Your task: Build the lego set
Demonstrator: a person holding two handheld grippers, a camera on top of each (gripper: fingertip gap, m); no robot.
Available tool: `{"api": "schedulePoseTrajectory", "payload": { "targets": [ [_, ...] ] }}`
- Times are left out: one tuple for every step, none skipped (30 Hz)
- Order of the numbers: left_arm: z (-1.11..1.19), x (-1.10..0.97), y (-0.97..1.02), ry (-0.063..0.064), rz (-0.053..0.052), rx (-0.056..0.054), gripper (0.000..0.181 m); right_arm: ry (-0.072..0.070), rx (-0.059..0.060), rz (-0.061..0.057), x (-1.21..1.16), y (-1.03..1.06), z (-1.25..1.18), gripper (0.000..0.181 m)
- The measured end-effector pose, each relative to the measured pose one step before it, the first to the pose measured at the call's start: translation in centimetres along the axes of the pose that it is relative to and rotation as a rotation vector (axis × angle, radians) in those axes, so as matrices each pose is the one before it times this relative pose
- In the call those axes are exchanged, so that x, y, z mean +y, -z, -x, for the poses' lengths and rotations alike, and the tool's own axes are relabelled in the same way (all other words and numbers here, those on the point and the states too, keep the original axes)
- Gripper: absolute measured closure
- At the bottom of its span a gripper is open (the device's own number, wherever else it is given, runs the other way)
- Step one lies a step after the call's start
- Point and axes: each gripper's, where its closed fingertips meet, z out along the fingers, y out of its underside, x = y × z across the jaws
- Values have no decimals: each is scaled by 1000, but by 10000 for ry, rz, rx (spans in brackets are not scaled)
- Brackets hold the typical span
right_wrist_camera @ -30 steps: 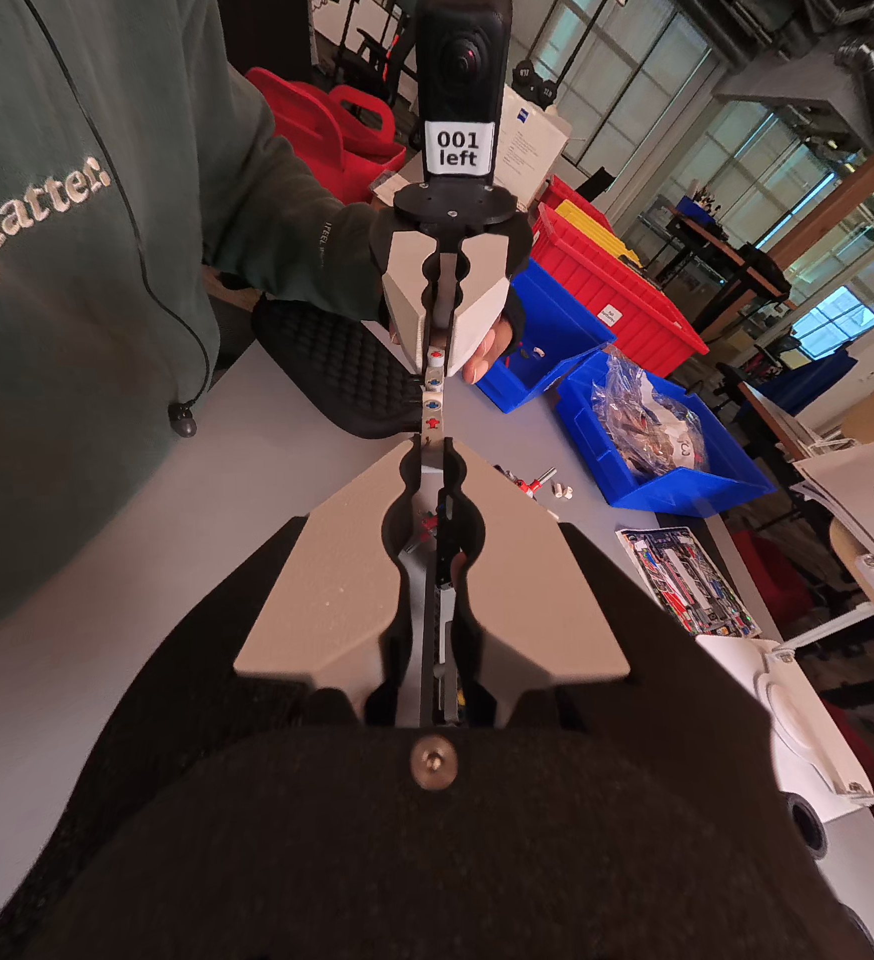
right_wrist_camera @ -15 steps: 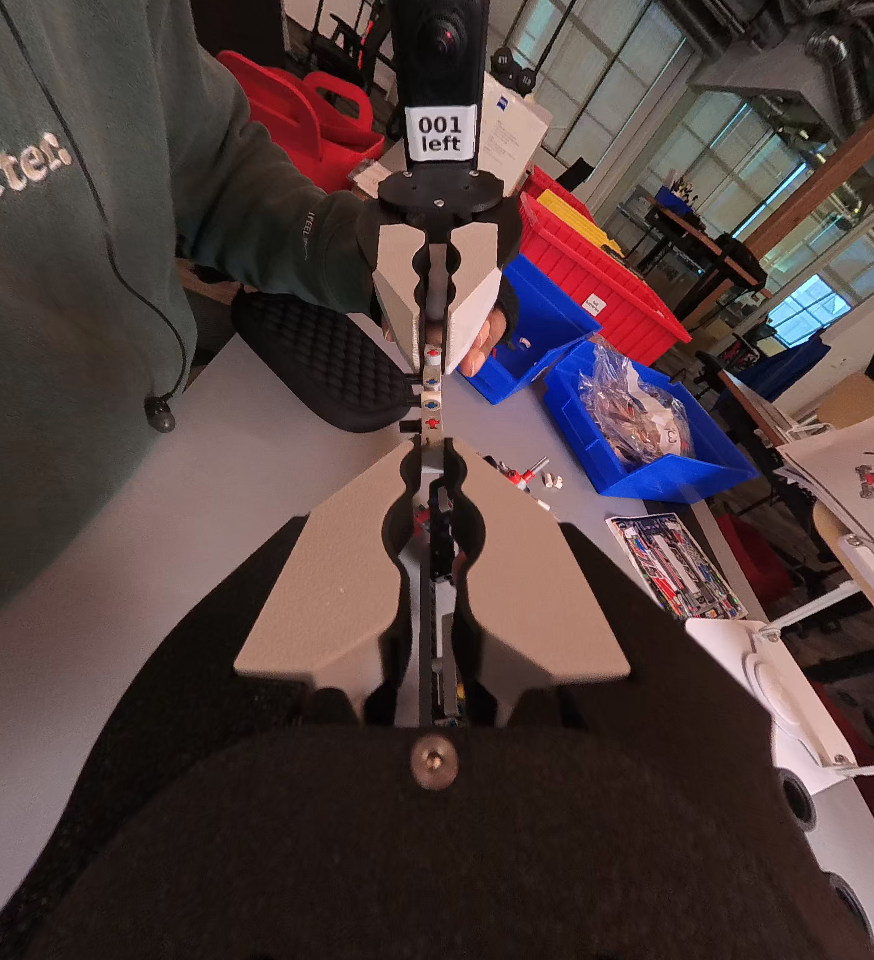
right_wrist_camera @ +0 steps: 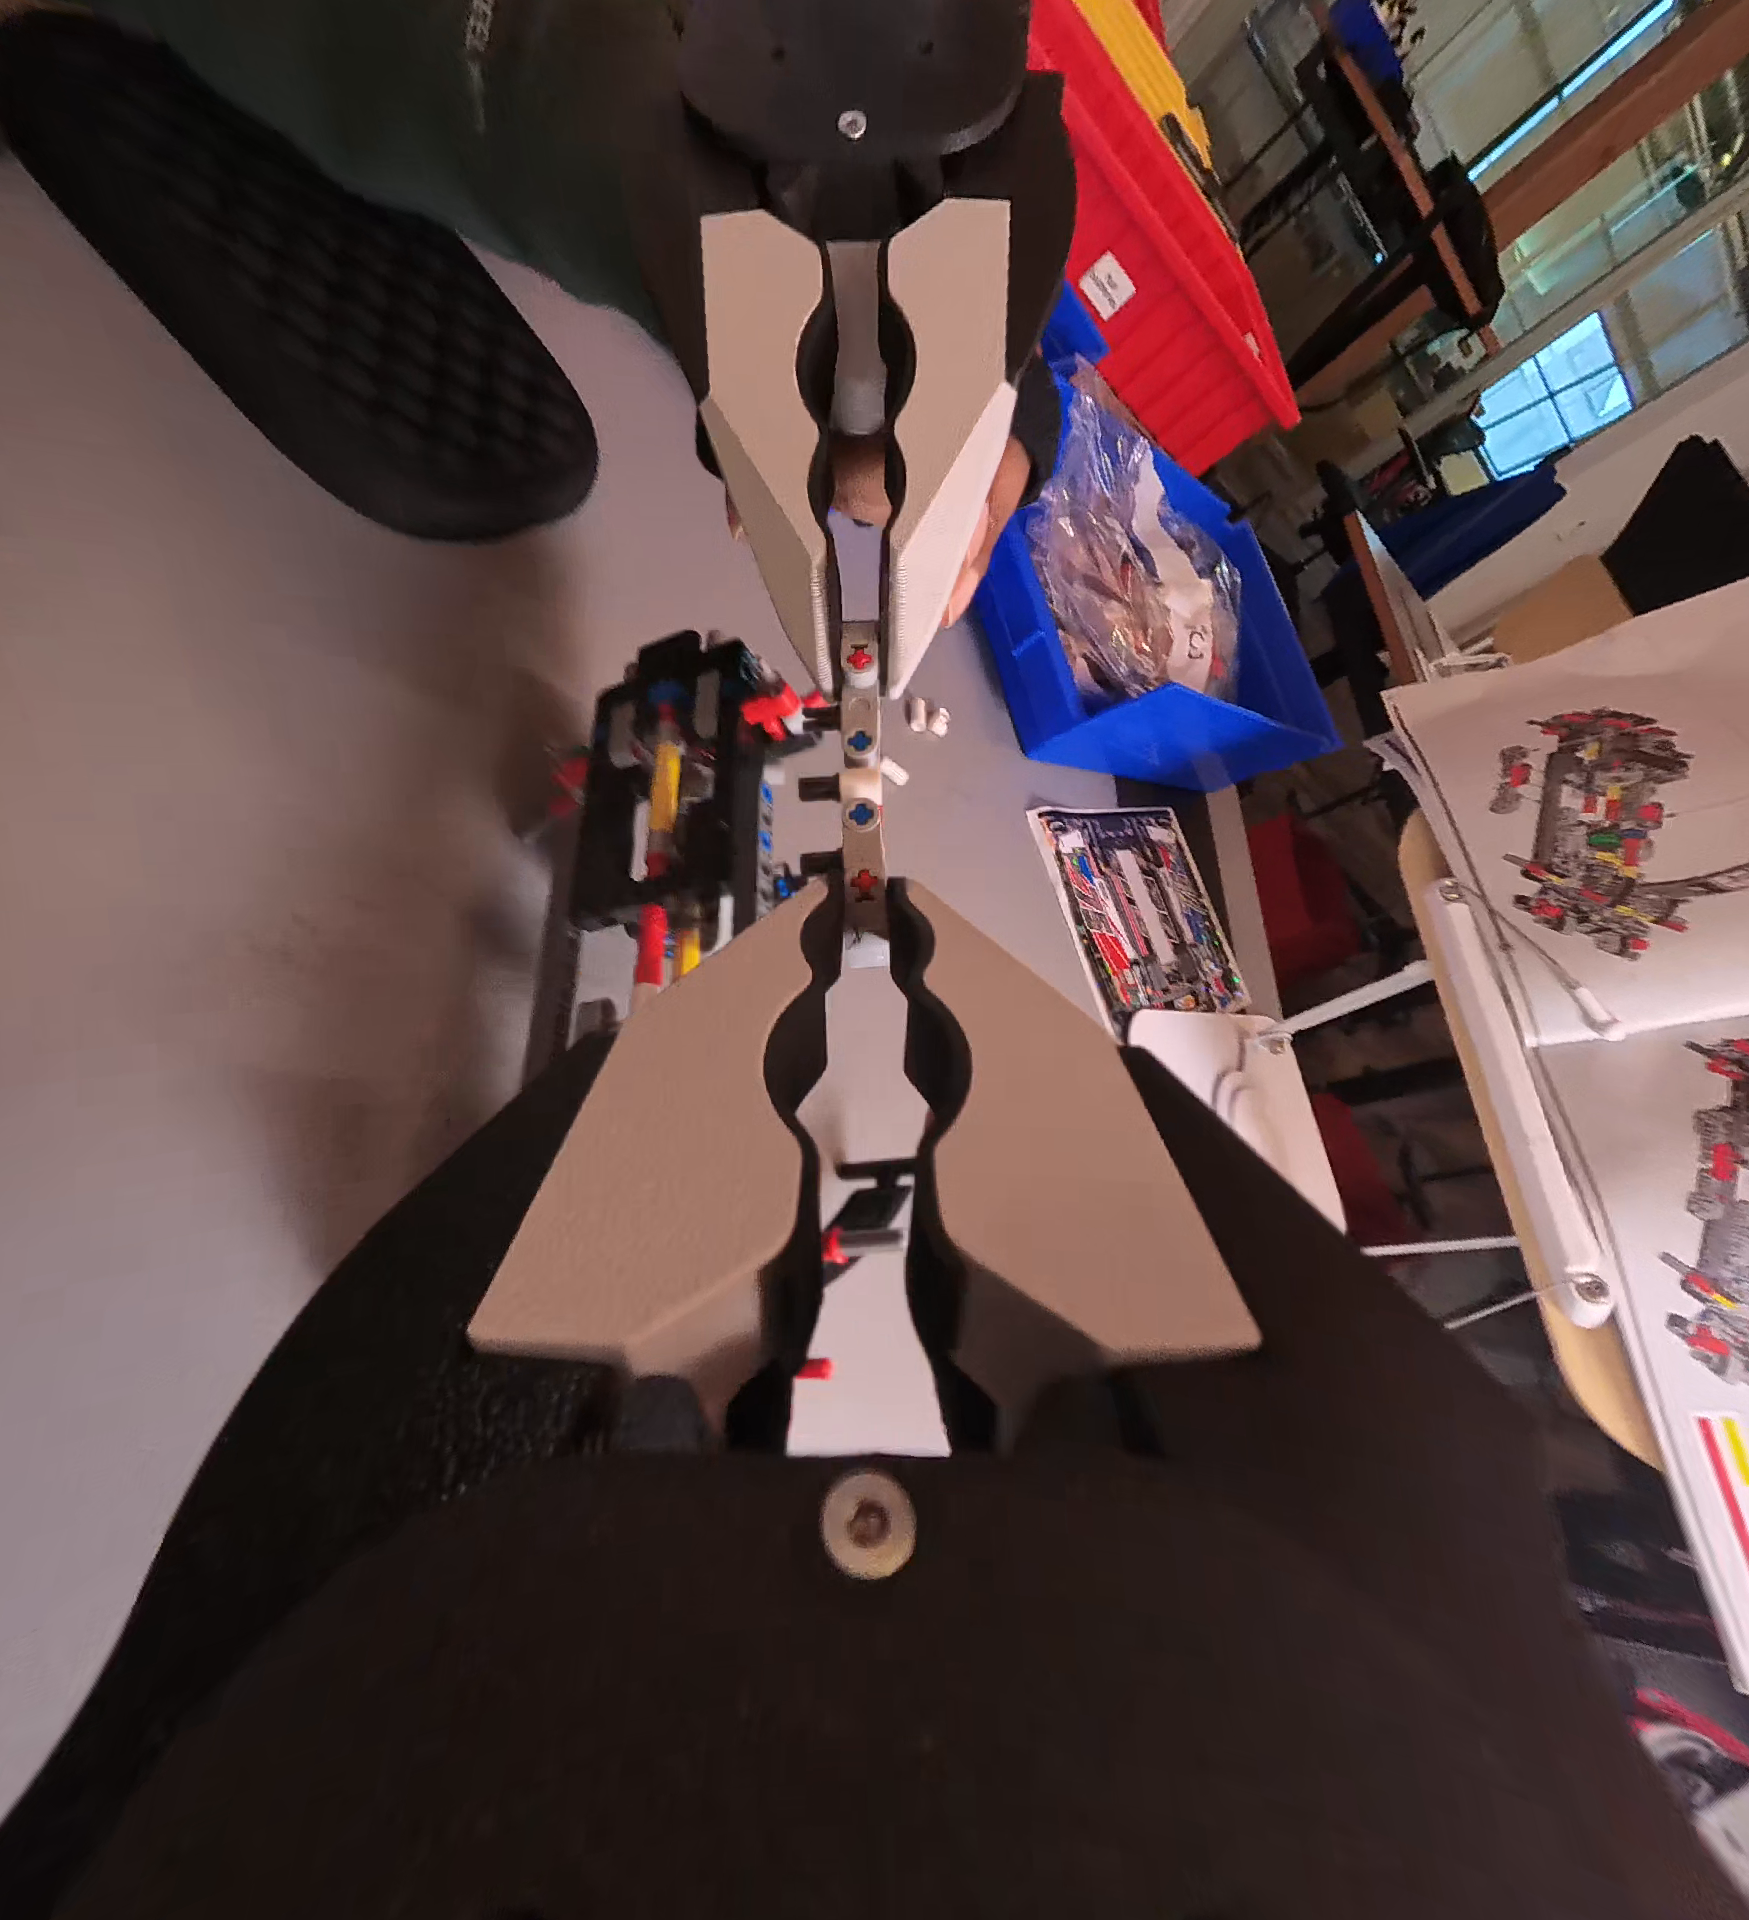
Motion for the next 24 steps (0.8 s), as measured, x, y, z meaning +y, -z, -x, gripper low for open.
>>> {"api": "schedulePoseTrajectory", "payload": {
  "targets": [
    [223, 606, -156, 44, 142, 87, 175, 72, 51, 105, 376, -240, -261, 175],
    [85, 630, -107, 76, 183, 100, 175, 115, 88, 51, 329, -270, -130, 175],
    [-68, 541, -78, 101, 177, 129, 175, 137, 63, 96, 407, -315, 74, 175],
    [-181, 500, -40, 111, 177, 144, 174, 140, 60, 153, 488, -314, 186, 175],
    [-194, 513, -49, 110, 205, 127, 172, 185, 143, 162, 502, -292, 114, 175],
    [-231, 521, -80, 88, 207, 127, 170, 197, 96, 130, 420, -254, 179, 175],
    [-214, 434, -95, 37, 176, 104, 169, 142, 51, 86, 281, -228, 193, 175],
    [-120, 335, -100, -3, 150, 47, 169, 111, 25, 80, 206, -215, 143, 175],
    [-109, 264, -88, 6, 148, 57, 169, 135, -12, 87, 149, -183, 132, 175],
    [-102, 182, -78, 49, 140, 86, 170, 91, -25, 40, 51, -112, 57, 175],
    [-61, 89, -53, 67, 108, 60, 170, 40, -32, 44, 43, -90, 28, 175],
    [-14, 44, -25, 63, 83, 34, 170, 87, -17, 47, 91, -69, 21, 175],
    [-68, 22, -53, 71, 72, 62, 170, 73, -48, 26, 37, -65, 61, 175],
    [-68, 39, -65, 80, 81, 63, 170, 52, -12, 29, 17, -61, 2, 175],
    [-25, 63, -77, 52, 88, 31, 169, 87, -20, 68, 99, -57, 8, 175],
    [-9, 110, -95, 18, 107, 9, 169, 72, -40, 70, 99, -45, 27, 175],
    [-2, 135, -120, 21, 116, 10, 169, 24, -62, 53, 77, -36, 36, 175],
    [22, 141, -135, 54, 107, 1, 169, 21, -48, 80, 136, -51, -3, 175],
    [55, 133, -145, 54, 104, -18, 169, 46, -17, 94, 147, -38, -30, 175],
    [35, 92, -127, 31, 80, -7, 169, 50, -26, 86, 130, -30, -24, 175],
    [37, 29, -92, 47, 61, 1, 169, 37, -16, 49, 67, -8, -30, 175],
    [48, -18, -66, 56, 41, -3, 170, 11, -47, 37, 68, 8, 10, 174],
    [121, -40, -44, 43, 25, -42, 172, -6, -25, 14, 31, 25, -25, 175],
    [107, -54, -22, 15, 9, -46, 174, 2, -7, 13, 40, 32, -30, 175]
  ]
}}
